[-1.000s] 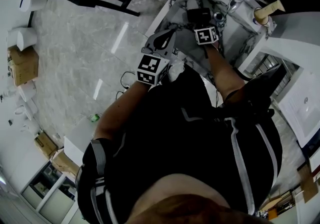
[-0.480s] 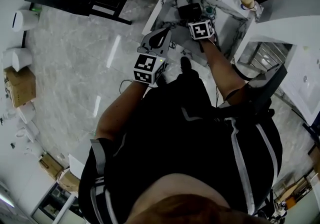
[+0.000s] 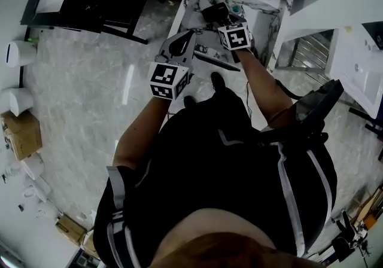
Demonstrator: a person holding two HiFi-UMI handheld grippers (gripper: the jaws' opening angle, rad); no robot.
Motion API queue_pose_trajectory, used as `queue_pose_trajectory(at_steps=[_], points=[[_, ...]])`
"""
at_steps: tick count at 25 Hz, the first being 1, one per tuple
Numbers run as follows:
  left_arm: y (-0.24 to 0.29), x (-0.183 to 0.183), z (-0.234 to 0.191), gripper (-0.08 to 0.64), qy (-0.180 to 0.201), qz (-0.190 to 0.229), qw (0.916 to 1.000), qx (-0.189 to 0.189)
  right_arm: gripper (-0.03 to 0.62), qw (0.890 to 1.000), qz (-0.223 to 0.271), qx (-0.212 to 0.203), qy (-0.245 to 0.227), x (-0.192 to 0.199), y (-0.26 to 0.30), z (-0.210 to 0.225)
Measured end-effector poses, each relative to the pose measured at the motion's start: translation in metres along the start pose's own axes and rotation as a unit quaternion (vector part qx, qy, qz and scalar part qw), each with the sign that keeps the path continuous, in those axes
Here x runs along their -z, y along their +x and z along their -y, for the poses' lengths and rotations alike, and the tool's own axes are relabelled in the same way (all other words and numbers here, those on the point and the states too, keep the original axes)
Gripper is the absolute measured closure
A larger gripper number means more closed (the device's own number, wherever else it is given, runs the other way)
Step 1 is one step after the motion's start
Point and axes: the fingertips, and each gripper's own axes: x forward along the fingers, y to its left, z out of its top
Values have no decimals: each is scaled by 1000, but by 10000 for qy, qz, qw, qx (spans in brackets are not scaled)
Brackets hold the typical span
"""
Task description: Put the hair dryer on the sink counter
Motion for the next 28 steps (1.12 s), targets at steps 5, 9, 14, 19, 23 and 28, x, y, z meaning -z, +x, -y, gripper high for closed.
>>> queue_pose_trajectory(at_steps=[5,9,14,19,23,28], points=[[-12,-18,1,555,52,251,9996,141,378,9986,495,128,104,-29,-46,-10],[-24,-31,1,554,41,414,9990,162,416,9953,944,173,145,-52,-83,-23],[-36,-49,8,555,215,631,9974,260,459,9888,1472,206,136,-76,-130,-41],[-47,-62,12,555,189,842,9954,407,481,9813,1886,367,133,-93,-172,-53],[-55,-68,15,555,242,913,9944,482,492,9742,2191,486,222,-102,-202,-60],[-62,-75,15,555,213,965,9939,496,504,9660,2495,648,191,-110,-234,-68]])
